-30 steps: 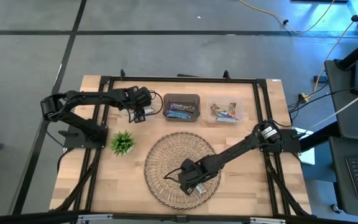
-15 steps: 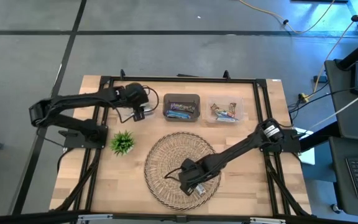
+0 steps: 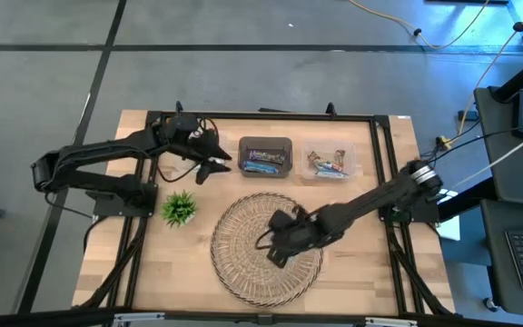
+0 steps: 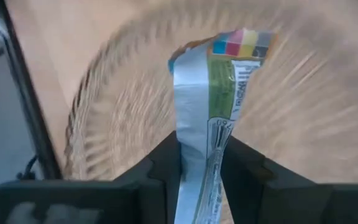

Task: Pick and place Granola Bars by type
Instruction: Put the yellow granola bar into the left transparent bin

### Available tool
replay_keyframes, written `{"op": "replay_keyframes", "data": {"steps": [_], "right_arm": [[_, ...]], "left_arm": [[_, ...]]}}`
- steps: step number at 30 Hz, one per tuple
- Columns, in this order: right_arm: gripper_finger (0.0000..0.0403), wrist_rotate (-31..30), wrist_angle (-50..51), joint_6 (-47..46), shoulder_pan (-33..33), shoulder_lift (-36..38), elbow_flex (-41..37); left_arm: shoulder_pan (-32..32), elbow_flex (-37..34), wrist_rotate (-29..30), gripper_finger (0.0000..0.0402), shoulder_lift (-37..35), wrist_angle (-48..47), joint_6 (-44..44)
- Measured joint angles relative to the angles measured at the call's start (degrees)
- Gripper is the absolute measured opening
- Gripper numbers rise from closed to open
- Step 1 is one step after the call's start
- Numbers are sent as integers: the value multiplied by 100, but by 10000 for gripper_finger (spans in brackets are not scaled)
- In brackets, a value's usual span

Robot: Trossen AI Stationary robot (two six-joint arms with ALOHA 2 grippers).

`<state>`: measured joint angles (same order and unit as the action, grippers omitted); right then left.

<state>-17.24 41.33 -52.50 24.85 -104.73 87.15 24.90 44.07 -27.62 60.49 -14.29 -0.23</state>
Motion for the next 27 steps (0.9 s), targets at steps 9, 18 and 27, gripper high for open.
{"op": "replay_keyframes", "data": {"steps": [9,18,27], "right_arm": [[105,-2306,-489,2041,-200,1527,4],[105,-2431,-2850,4740,-352,1812,4],[105,-1967,-3278,5522,-604,1814,-1]], "left_arm": [[-1200,-2,-269,185,354,1906,-367],[-2386,2,1835,185,1400,4611,-353],[-2630,2,2263,184,1971,5055,-354]]}}
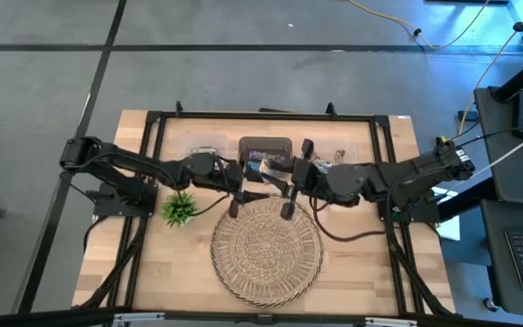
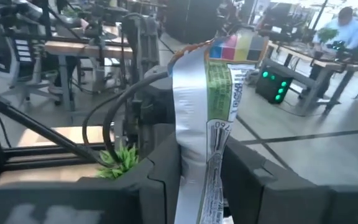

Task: Pick and place Granola Bars by type
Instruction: Put the yellow granola bar into the left transparent bin

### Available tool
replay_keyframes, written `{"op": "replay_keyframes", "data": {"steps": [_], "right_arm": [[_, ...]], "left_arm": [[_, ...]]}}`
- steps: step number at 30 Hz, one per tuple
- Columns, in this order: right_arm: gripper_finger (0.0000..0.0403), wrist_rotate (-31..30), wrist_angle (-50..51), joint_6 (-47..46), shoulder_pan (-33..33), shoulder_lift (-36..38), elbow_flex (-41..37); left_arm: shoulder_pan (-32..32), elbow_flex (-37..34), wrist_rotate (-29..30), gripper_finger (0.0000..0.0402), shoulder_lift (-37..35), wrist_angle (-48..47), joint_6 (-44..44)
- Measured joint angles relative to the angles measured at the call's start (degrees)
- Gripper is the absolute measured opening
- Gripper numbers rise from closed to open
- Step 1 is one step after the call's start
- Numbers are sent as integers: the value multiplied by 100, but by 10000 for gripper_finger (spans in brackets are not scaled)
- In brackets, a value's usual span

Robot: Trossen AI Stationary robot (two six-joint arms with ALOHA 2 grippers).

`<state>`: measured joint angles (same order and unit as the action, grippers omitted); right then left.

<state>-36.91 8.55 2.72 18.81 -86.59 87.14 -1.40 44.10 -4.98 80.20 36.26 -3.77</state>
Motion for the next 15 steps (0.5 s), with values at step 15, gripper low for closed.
{"op": "replay_keyframes", "data": {"steps": [15], "right_arm": [[105,406,-13,-413,-180,-2,-475]], "left_arm": [[-19,-2,87,247,20,303,99]]}}
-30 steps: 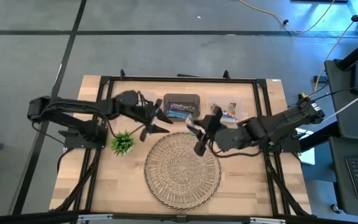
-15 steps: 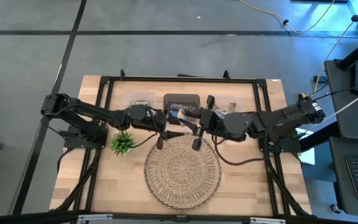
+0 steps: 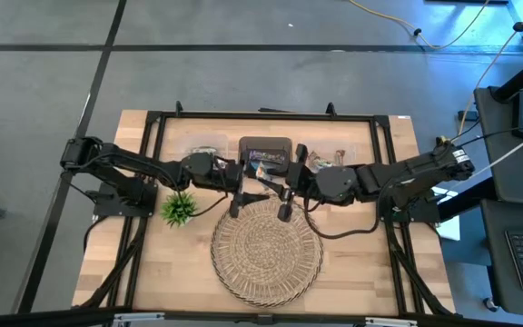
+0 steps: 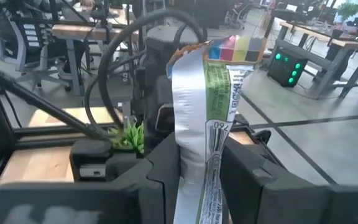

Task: Pick and place Granola Bars by type
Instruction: Put the yellow granola bar into the left transparent bin

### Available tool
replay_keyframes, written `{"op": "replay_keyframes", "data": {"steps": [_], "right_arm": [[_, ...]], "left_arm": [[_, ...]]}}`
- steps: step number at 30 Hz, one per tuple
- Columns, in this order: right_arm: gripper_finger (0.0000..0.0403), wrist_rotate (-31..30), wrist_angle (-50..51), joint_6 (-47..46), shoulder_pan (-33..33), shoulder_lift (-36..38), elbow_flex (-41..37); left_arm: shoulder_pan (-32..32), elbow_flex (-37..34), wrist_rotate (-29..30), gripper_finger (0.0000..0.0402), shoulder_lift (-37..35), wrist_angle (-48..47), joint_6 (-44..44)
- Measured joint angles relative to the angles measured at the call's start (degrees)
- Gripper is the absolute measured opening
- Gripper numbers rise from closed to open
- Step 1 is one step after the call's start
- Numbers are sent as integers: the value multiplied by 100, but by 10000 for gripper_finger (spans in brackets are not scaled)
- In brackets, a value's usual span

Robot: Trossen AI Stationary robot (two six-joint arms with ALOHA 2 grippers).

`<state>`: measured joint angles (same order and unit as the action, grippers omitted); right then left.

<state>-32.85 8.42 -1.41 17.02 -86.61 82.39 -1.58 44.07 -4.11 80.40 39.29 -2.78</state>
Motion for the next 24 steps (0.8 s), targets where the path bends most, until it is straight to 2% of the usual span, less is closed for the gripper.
{"op": "replay_keyframes", "data": {"steps": [5,10,18,24], "right_arm": [[105,-2,-6,3,-15,-2,-29],[105,3,9,-4,-52,-2,-29],[105,219,3,-252,-52,-2,-29],[105,266,-2,-286,-52,-28,-29]], "left_arm": [[-2,0,35,260,2,-38,-185],[-36,0,-191,257,7,148,-398],[-30,0,-134,255,9,619,-398],[-13,0,-38,254,11,607,-219]]}}
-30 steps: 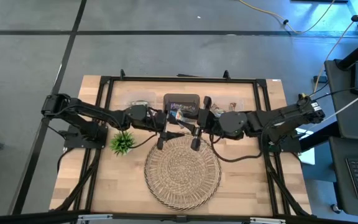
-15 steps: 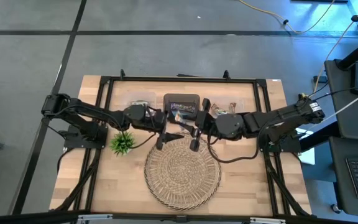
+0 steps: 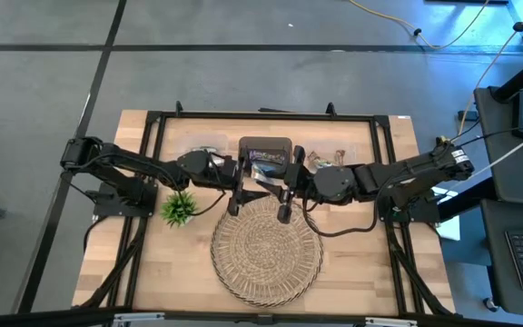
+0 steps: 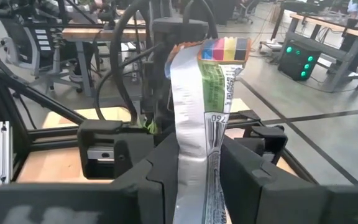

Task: Pick and place Granola Bars by type
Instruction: Put the yellow granola bar into the left transparent bin

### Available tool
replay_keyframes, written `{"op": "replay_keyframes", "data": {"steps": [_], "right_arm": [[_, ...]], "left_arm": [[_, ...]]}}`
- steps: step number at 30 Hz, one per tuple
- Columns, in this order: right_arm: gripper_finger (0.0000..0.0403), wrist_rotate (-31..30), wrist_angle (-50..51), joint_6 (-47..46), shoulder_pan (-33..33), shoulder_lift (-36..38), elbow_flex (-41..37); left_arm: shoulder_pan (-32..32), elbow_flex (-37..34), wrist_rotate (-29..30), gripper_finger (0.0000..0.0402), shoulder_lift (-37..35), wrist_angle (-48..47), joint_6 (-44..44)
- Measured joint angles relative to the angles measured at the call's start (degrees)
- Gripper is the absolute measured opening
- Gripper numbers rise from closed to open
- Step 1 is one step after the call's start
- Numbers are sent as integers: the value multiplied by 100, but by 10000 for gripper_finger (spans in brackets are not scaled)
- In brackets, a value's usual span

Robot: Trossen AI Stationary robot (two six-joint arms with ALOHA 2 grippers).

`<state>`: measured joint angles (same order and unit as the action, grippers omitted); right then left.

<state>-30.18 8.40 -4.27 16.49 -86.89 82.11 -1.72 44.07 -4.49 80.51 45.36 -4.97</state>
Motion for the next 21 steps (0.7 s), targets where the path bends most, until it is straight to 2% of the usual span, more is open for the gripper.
{"op": "replay_keyframes", "data": {"steps": [13,21], "right_arm": [[105,-14,-77,31,-35,-319,2],[105,-19,-138,44,-37,-319,2]], "left_arm": [[-44,0,-107,244,0,161,17],[21,0,-121,173,-30,162,20]]}}
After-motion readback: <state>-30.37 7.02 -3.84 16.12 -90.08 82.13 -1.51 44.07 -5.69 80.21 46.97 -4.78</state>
